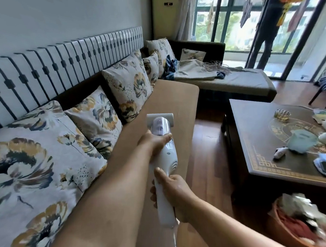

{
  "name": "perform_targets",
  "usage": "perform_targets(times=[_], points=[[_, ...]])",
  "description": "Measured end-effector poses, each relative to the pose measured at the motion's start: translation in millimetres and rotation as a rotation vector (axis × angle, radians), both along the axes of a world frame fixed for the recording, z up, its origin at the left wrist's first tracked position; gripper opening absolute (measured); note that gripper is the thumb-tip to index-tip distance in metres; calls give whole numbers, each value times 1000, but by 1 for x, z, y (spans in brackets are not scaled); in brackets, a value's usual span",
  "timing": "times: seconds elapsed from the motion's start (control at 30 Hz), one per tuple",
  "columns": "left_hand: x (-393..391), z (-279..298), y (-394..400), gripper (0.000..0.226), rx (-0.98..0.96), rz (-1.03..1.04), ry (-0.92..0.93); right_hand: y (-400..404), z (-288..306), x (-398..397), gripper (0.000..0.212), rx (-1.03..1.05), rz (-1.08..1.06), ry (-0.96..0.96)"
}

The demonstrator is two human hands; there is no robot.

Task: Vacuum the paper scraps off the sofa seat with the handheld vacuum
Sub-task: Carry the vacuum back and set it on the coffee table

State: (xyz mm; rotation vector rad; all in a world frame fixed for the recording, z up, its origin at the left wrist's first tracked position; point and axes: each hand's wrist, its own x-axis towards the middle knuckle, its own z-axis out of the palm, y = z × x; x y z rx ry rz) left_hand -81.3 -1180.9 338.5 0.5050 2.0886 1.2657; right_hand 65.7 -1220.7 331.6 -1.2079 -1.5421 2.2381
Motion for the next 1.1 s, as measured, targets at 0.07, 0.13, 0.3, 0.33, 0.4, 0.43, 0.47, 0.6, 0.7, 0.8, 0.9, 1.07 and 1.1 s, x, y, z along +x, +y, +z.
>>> perform_targets(times=[0.07, 0.13, 0.3, 0.33, 0.4, 0.43, 0.47, 0.6, 0.7, 0.8, 0.9, 1.07, 1.1], points=[[-1, 5, 18, 104, 8, -6, 17, 17, 2, -4, 40, -16, -24, 10], [-3, 8, 40, 108, 30, -11, 22, 36, 5, -8, 46, -38, -48, 27], [-6, 14, 108, 113, 30, -14, 28, 101, 13, -14, 58, -29, -109, 14], [-5, 15, 124, 114, 32, -16, 35, 117, 14, -13, 60, -21, -118, 6], [-2, 21, 147, 115, 22, -3, 34, 142, 19, -13, 64, -15, -135, -6], [2, 26, 160, 115, 16, 2, 24, 157, 21, -11, 66, -18, -144, -5], [4, 31, 170, 112, 8, 10, 11, 169, 23, -10, 68, -15, -151, -5], [18, 42, 213, 98, -8, 4, -12, 212, 31, -1, 75, 2, -191, 0], [28, 45, 247, 105, -13, -42, -27, 240, 33, 8, 81, 4, -256, 15], [42, 53, 279, 94, -5, -108, -28, 266, 31, 16, 79, 51, -342, 27], [56, 60, 315, 88, 19, -183, -32, 298, 34, 25, 74, 91, -412, 17], [64, 66, 375, 67, 90, -304, -50, 352, 34, 26, 76, 138, -526, 24], [62, 67, 392, 68, 103, -332, -62, 367, 33, 23, 76, 166, -551, 32]])
